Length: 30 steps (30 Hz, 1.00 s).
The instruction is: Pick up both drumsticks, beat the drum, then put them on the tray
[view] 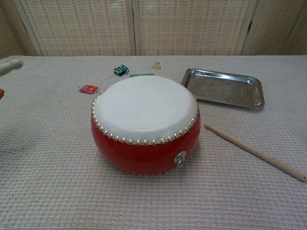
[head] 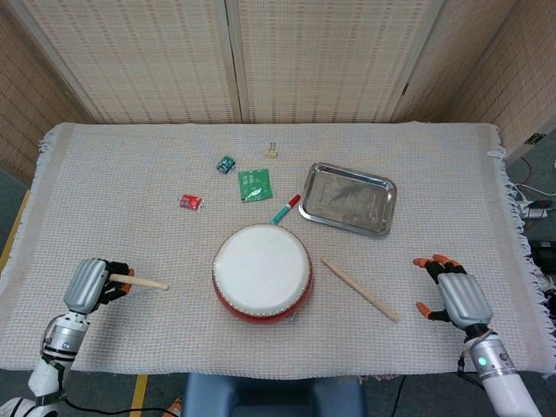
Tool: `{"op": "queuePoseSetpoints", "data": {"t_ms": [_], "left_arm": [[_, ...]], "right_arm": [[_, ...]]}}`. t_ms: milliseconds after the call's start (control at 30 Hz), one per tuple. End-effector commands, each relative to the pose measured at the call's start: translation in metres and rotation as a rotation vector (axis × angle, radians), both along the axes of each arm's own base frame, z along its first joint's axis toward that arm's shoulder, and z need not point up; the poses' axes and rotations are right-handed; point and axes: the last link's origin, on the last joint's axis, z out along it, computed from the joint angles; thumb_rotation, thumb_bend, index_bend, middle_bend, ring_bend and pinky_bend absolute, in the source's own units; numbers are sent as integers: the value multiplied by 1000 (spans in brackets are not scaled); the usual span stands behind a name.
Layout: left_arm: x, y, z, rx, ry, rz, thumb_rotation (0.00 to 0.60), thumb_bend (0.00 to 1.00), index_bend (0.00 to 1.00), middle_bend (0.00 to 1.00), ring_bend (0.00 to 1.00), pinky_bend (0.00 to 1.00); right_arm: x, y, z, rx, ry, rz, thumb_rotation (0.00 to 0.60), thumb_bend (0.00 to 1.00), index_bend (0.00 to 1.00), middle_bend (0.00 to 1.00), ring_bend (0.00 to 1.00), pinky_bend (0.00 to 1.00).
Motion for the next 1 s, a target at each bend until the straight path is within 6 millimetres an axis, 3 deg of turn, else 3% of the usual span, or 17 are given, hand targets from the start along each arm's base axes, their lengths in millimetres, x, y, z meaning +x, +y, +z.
{"op": "queuePoseSetpoints", "data": {"t_ms": [33, 333, 500, 867, 1000], "left_arm": [[11, 6, 5, 56, 72, -55, 600, 733, 1000, 1000, 1000, 1000], [9, 8, 8, 78, 105, -45, 600, 731, 1000, 1000, 1000, 1000], [6, 8, 11, 88, 100, -29, 600, 730, 1000, 1000, 1000, 1000], [2, 5, 7, 58, 103, -17, 600, 729, 1000, 1000, 1000, 1000], [1, 4, 9, 57, 104, -16, 600, 728, 1000, 1000, 1000, 1000]], "right_arm": [[4, -18, -39, 44, 5, -11, 600, 175, 252, 220, 64, 127], [13, -30, -90, 85, -5, 18, 600, 175, 296, 220, 60, 127], [14, -28, -108, 101, 25, 47, 600, 175, 307, 220, 60, 127], [10, -22, -121, 100, 99, 101, 600, 180, 316, 220, 60, 128], [6, -23, -118, 89, 128, 102, 600, 296, 337, 220, 56, 128]]}}
